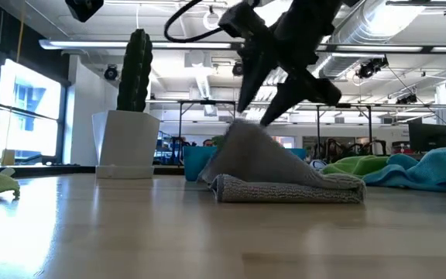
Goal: Fold microfiber towels
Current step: Fold the gray microfiber towel, then stack the gray microfiber towel on top of the orange microfiber towel
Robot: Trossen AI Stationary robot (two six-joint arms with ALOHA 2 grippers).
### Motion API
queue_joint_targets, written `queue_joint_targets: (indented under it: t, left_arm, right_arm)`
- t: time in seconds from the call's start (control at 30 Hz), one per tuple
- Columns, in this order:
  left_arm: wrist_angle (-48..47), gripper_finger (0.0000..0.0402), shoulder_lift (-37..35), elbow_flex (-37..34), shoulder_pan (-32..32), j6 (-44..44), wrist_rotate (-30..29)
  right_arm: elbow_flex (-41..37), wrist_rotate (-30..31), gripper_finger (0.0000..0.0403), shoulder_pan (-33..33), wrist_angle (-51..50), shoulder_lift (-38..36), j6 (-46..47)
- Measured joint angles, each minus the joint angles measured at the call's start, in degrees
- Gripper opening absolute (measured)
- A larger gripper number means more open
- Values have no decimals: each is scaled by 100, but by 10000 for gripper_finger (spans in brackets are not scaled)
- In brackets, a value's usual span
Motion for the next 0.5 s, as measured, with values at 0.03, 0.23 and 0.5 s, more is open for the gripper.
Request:
queue_joint_targets:
  t: [0.03, 0.23, 0.5]
  left_arm:
    - [6, 131, -8, 2, 0, 0, 0]
    - [-19, 131, -20, 2, 0, 4, 0]
    - [-18, 131, -18, 0, 0, 59, -63]
  right_arm:
    - [1, 117, 166, 0, -136, 4, 4]
    - [-8, 106, 140, 4, -787, 123, 307]
    - [0, -550, 132, 219, -1054, 119, 82]
